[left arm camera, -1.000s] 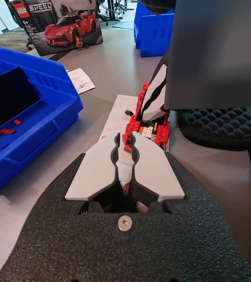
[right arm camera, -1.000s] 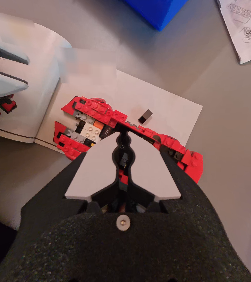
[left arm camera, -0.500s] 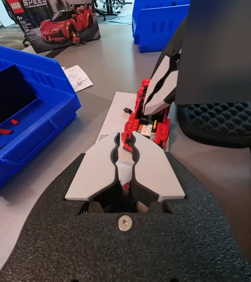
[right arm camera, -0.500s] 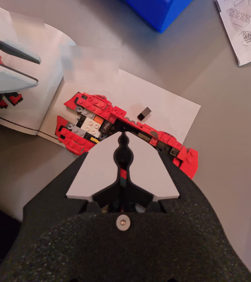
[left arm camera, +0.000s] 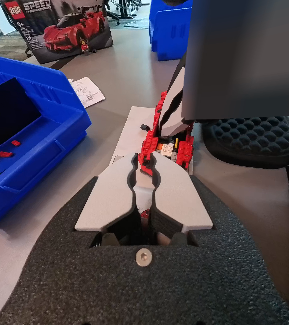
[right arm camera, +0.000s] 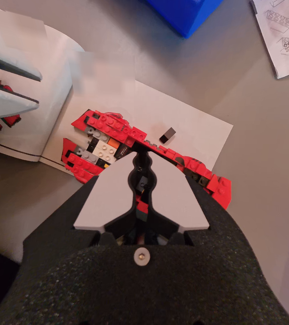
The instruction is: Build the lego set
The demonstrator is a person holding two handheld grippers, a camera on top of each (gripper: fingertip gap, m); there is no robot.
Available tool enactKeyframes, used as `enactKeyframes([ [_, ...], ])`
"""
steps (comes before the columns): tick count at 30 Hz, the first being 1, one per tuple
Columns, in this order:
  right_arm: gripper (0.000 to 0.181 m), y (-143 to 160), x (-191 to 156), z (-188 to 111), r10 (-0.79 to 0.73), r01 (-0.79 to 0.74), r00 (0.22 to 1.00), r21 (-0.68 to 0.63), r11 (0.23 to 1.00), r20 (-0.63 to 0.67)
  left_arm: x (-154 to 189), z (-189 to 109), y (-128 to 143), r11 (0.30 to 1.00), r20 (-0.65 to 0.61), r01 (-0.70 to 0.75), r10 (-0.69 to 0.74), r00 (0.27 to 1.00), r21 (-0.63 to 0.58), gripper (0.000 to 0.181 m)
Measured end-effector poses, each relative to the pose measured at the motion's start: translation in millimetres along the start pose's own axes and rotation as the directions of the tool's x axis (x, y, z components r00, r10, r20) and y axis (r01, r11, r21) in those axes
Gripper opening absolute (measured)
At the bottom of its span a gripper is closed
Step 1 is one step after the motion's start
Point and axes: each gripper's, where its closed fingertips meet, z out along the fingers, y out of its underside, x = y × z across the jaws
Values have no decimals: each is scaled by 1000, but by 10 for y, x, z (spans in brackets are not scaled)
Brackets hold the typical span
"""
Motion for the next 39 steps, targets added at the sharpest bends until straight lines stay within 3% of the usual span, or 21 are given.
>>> enactKeyframes([
  [23,0,-6,11,-111,-42,41,999,14,999,33,16,2,3,1000,-8,-6,6,1000,-1,12],
  [28,0,-19,8,-45,-9,8,999,11,1000,30,27,2,5,1000,-9,-17,17,1000,-3,12],
  [30,11,-9,-10,-23,3,-3,999,-1,1000,41,27,1,3,1000,-10,-15,15,1000,-2,12],
  [39,5,6,-22,21,3,-2,998,-23,1000,59,32,-2,2,1000,-13,-17,17,1000,1,12],
])
